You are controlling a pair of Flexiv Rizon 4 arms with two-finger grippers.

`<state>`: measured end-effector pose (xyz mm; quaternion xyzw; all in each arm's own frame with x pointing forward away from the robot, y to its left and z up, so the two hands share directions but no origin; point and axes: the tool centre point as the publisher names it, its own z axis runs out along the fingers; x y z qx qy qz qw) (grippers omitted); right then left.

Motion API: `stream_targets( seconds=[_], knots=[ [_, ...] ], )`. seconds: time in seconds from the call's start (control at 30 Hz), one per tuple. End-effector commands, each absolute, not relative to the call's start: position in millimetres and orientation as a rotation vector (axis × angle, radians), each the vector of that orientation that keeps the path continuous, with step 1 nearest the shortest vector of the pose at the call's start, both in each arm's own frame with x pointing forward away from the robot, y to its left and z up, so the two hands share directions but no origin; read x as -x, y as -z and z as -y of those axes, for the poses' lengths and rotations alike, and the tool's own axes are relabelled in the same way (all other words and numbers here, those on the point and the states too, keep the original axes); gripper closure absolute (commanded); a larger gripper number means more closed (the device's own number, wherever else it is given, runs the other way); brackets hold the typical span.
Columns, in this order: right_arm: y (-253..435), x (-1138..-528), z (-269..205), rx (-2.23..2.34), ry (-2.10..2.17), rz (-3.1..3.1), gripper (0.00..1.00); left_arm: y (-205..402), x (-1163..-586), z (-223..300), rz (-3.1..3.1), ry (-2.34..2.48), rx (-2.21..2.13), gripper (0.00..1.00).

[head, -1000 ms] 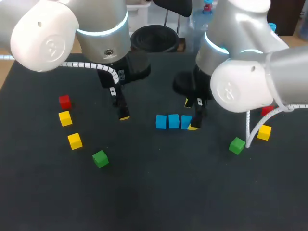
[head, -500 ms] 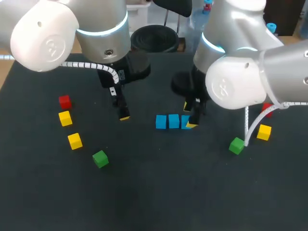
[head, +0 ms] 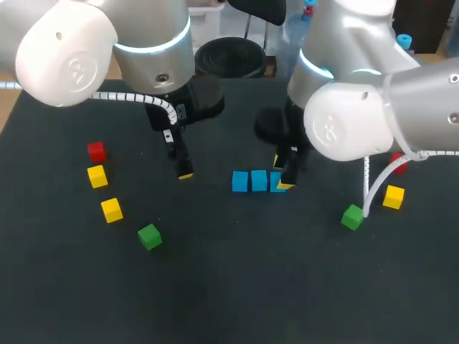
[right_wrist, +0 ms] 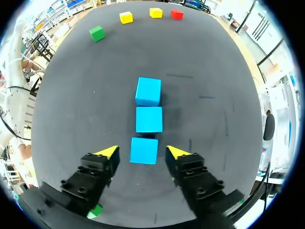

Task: Place the blue cubes, place green cubes on the blue cubes, place the yellow cubes on the green cubes, then place the red cubes on the yellow cubes, and place purple cube on the red cubes.

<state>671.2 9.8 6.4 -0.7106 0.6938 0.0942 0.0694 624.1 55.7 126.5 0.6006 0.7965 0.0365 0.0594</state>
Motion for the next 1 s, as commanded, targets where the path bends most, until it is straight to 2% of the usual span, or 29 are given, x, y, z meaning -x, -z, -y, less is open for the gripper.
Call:
stream_targets(
  seconds=[0.03, 0.27, 1.0],
  knots=[
    [-6.9, -670.9, -8.9, 2.144, -0.285, -2.085, 0.53, -126.3, -623.8, -55.9, -2.412, -0.112, -1.816, 0.00],
    [-5.8, -670.6, -8.2, 2.158, -0.281, -2.079, 0.60, -126.3, -623.8, -55.9, -2.412, -0.112, -1.816, 0.00],
    [-1.2, -677.1, -6.5, 2.254, -0.184, -1.962, 0.65, -126.3, -623.8, -55.9, -2.412, -0.112, -1.816, 0.00]
  ],
)
